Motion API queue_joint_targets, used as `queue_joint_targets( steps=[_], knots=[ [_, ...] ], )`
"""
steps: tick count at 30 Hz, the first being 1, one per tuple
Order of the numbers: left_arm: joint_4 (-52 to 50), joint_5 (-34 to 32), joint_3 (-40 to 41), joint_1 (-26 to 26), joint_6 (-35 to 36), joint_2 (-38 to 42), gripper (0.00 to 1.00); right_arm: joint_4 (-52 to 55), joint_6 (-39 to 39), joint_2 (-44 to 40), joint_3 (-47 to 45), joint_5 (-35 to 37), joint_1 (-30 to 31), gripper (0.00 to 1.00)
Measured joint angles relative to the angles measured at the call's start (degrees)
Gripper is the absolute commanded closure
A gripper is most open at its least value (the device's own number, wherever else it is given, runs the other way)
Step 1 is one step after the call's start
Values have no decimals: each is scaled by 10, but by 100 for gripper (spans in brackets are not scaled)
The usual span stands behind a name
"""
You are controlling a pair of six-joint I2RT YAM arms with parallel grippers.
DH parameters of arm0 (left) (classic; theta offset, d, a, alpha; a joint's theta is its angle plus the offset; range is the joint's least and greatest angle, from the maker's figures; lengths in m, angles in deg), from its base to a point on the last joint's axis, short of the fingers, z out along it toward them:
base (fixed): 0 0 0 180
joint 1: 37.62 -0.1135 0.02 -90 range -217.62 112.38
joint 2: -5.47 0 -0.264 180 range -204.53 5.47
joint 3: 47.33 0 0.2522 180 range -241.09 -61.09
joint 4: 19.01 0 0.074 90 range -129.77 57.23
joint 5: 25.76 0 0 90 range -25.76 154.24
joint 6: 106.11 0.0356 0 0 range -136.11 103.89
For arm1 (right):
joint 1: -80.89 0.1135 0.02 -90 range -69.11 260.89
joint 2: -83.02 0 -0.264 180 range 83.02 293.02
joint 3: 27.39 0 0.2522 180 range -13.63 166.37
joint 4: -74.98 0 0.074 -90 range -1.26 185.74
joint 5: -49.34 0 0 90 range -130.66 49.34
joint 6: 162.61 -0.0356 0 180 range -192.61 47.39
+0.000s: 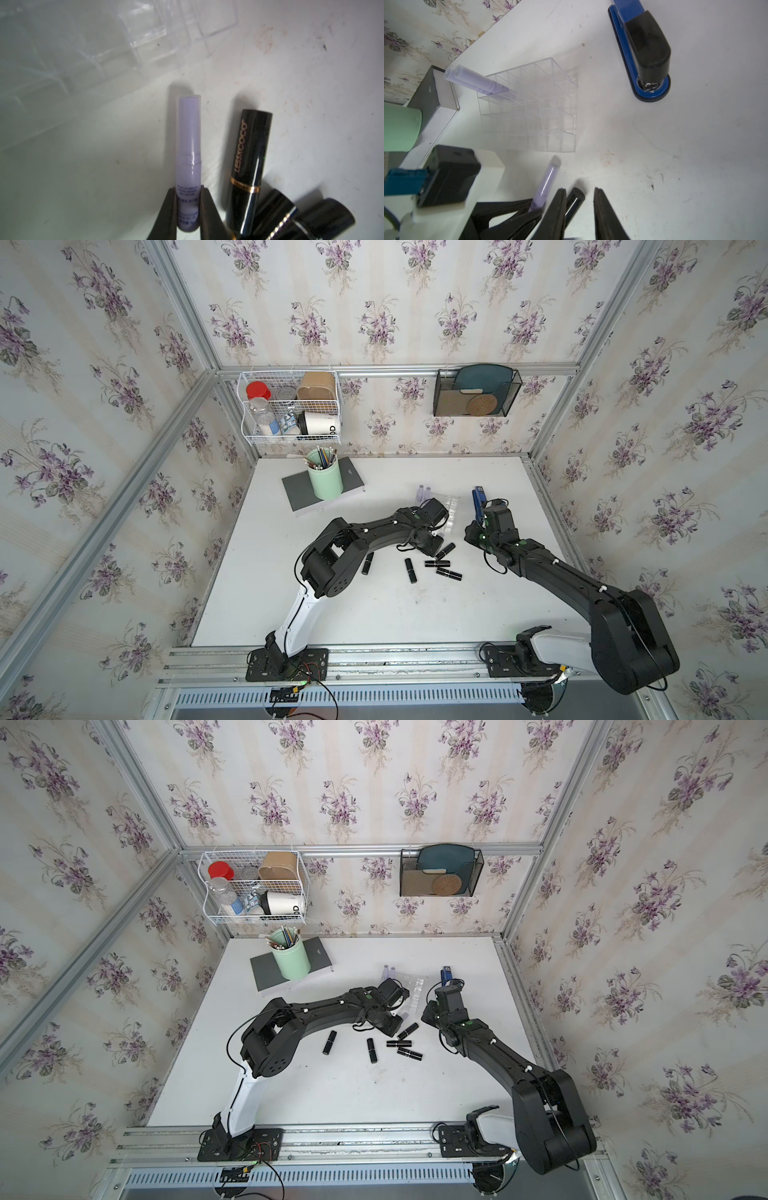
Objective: Arrange the lipsticks in the organizer
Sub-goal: Pick up the lipstick at the center of the board.
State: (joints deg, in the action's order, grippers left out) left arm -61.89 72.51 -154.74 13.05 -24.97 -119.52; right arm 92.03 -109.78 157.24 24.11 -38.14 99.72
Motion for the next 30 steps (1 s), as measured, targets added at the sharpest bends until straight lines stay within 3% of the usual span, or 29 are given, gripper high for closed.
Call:
queue_joint_targets(
  steps=[6, 16, 20, 24, 30],
  knots=[
    [14, 46, 36, 3, 23, 96, 100, 0, -1, 16, 26, -4, 0, 72],
    [67, 107, 183, -27, 47, 274, 100, 30, -1, -25, 52, -38, 0, 73],
    [174, 184, 311, -70, 35, 349, 100, 39, -4, -56, 66, -123, 0, 70],
    [344, 269, 439, -96, -5, 398, 100, 38, -10, -74, 88, -231, 0, 67],
    [545, 370, 469, -120, -73, 381, 100, 54, -16, -86, 122, -336, 1, 62]
  ],
)
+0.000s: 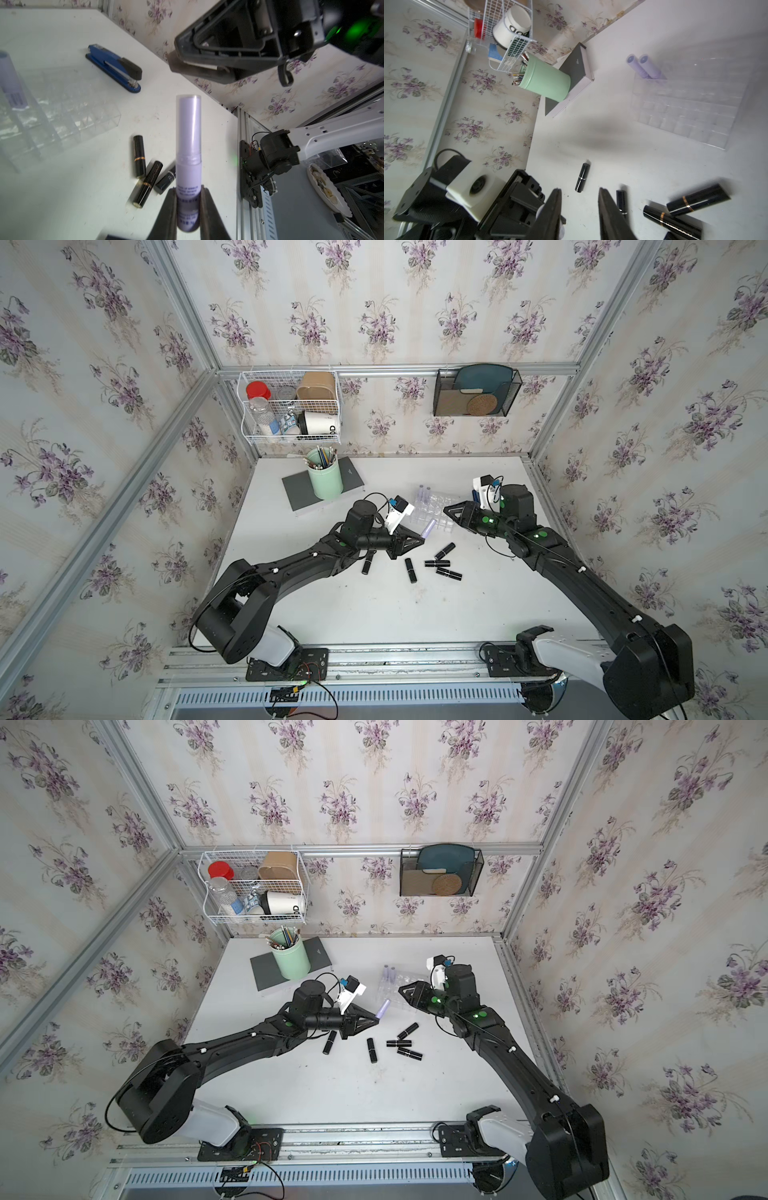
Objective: Arrange the lipsticks in the organizer
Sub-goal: Pick up the lipstick at the center of the board.
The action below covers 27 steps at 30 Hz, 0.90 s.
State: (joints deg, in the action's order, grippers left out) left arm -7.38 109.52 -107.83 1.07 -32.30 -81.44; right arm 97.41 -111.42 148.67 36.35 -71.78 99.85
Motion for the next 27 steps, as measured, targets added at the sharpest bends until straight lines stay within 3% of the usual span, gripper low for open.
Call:
queue_joint_targets(
  steps=[9, 19, 24, 25, 27],
  knots=[
    [134, 54, 6, -5, -86, -45, 100, 36, 28, 13, 37, -57, 20, 61],
    [163, 67, 2, -5, -120, -54, 100, 32, 34, 21, 32, -73, 31, 70],
    [154, 64, 2, -5, -128, -54, 100, 25, 27, 33, 30, -72, 31, 78],
    [153, 62, 2, -6, -130, -54, 95, 22, 25, 35, 29, -71, 31, 80],
    [150, 57, 2, -6, -134, -54, 63, 11, 15, 36, 23, -70, 31, 83]
  ],
)
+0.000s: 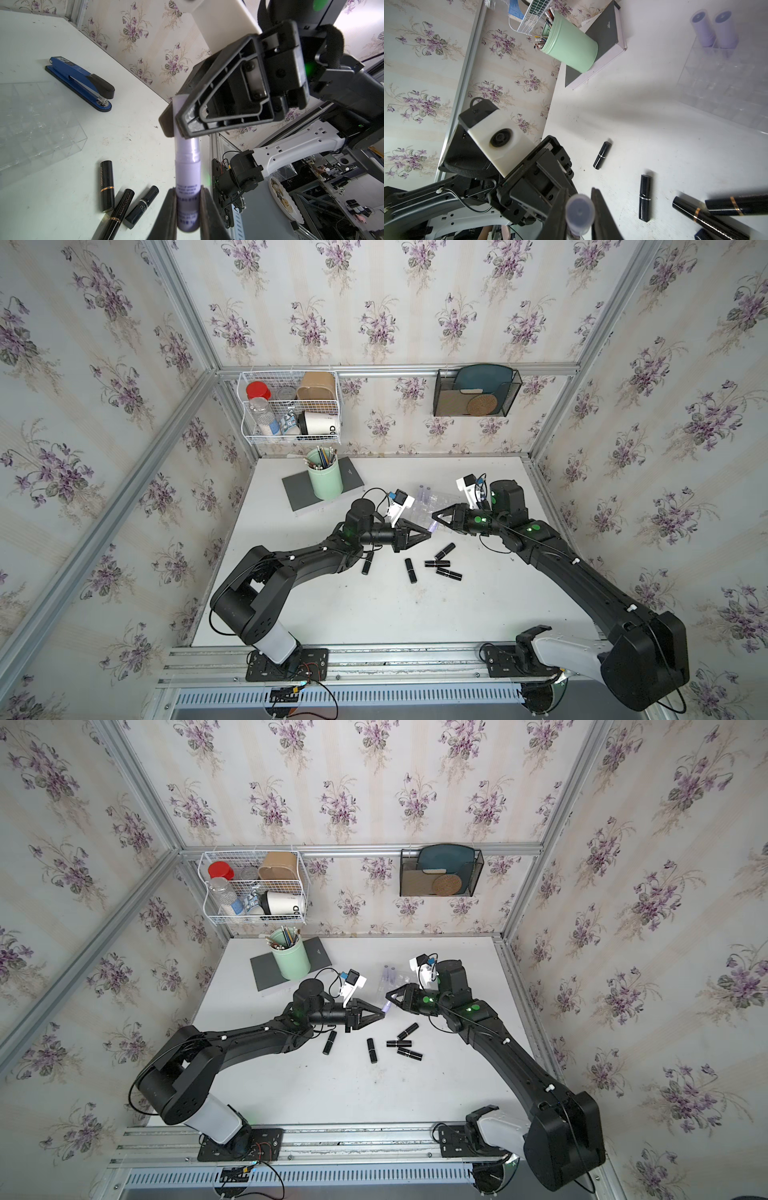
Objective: Arrange the lipsticks in the organizer
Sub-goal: Pick up the lipstick at the center of the board, then place the lipstick in the storage box.
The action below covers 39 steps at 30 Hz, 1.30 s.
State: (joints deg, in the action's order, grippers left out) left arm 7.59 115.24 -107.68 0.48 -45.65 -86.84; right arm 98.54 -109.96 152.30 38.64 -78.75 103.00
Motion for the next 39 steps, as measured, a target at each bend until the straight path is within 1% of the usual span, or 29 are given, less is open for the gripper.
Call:
queue_joint_targets(
  steps=[1, 2, 3, 4, 5, 10, 13, 14, 16, 18, 19, 21, 23, 25, 27, 30, 35, 39],
  knots=[
    [-4, -3, 0, 0, -1, 1, 46, -6, -6, 0, -4, 1, 0, 85],
    [-9, -5, 0, 0, -1, 4, 32, -12, -15, 0, -8, 5, 0, 86],
    [-13, -8, 0, 0, -1, 10, 21, -13, -28, 1, -12, 18, 0, 86],
    [-12, -12, 3, -2, -2, 19, 14, -14, -34, 2, -16, 25, 0, 86],
    [-9, -13, 8, -5, -6, 30, 12, -16, -40, 2, -19, 35, 0, 86],
    [-2, -35, 53, -54, -33, 91, 12, -57, -84, 13, -38, 75, -4, 87],
    [-55, -79, 62, -80, -19, 148, 12, -79, -94, 30, -44, 113, -5, 88],
    [-90, -103, 56, -83, -3, 164, 12, -80, -93, 38, -44, 140, -5, 89],
    [-197, -198, 31, -86, 36, 189, 8, -79, -87, 52, -41, 230, -6, 89],
    [-280, -280, 17, -102, 57, 201, 3, -80, -74, 55, -41, 334, 5, 90],
    [-316, -320, 17, -114, 59, 208, 3, -85, -65, 57, -40, 377, 15, 90],
    [-375, -380, 23, -135, 53, 226, 3, -101, -40, 76, -28, 447, 41, 90],
    [-422, -416, 28, -150, 33, 236, 3, -123, -13, 110, -10, 504, 61, 90],
    [-452, -424, 35, -171, 18, 238, 10, -147, 11, 148, 8, 546, 66, 90],
    [-475, -433, 46, -188, 9, 238, 13, -165, 29, 181, 22, 574, 67, 90],
    [-497, -427, 55, -192, 11, 245, 14, -178, 49, 225, 51, 598, 68, 90],
    [-495, -422, 75, -193, 21, 266, 14, -202, 74, 281, 92, 610, 70, 90],
    [-482, -415, 99, -193, 20, 283, 16, -207, 78, 308, 110, 613, 70, 90]
  ],
)
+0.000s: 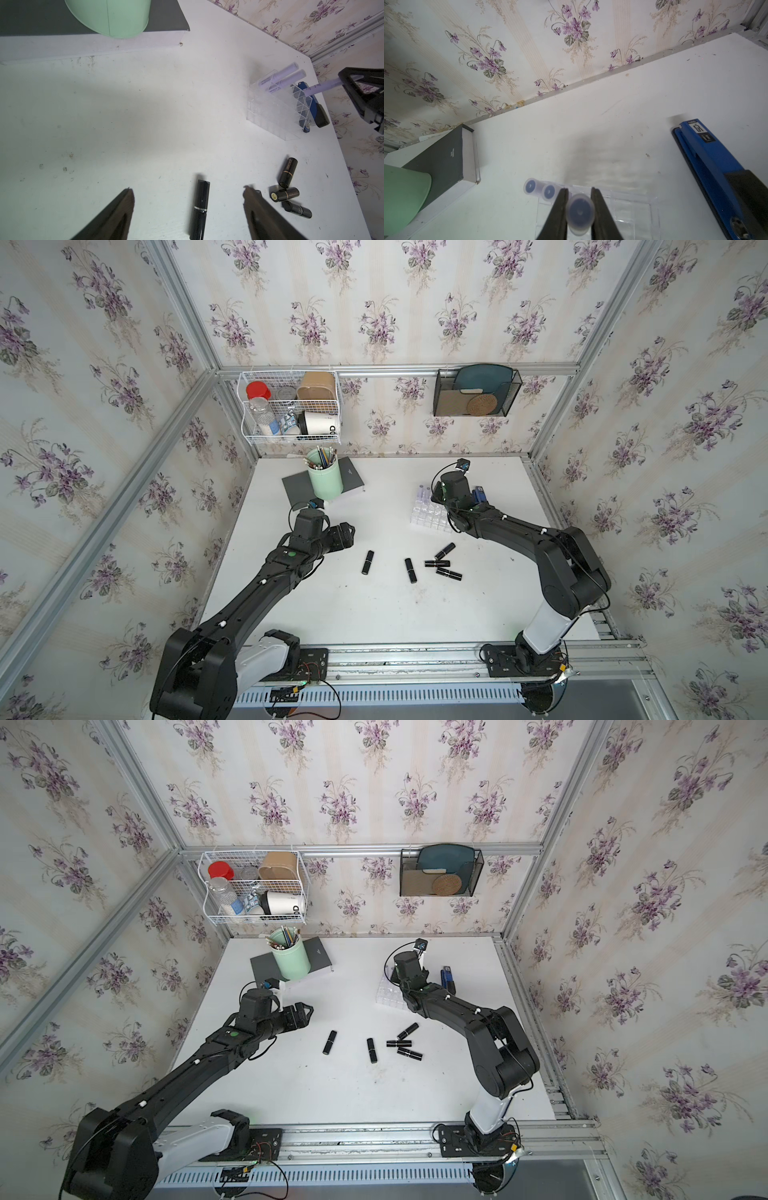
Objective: Arrange the lipsticks in the organizer
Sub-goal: Place the lipstick in the storage box.
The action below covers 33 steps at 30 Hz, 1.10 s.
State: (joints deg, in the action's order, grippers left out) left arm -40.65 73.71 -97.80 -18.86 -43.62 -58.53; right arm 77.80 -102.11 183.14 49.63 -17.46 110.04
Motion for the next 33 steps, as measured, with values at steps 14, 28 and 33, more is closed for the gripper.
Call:
queue_joint_targets(
  steps=[14, 28, 33],
  knots=[
    [24, 14, 17, 0, 0, 29, 19, -16, 9, 50, 17, 5, 0, 91],
    [25, 18, 27, 1, -7, 44, 22, -44, 23, 61, 3, 22, 0, 91],
    [25, 20, 28, 1, -9, 49, 22, -43, 23, 64, 5, 22, 0, 91]
  ],
)
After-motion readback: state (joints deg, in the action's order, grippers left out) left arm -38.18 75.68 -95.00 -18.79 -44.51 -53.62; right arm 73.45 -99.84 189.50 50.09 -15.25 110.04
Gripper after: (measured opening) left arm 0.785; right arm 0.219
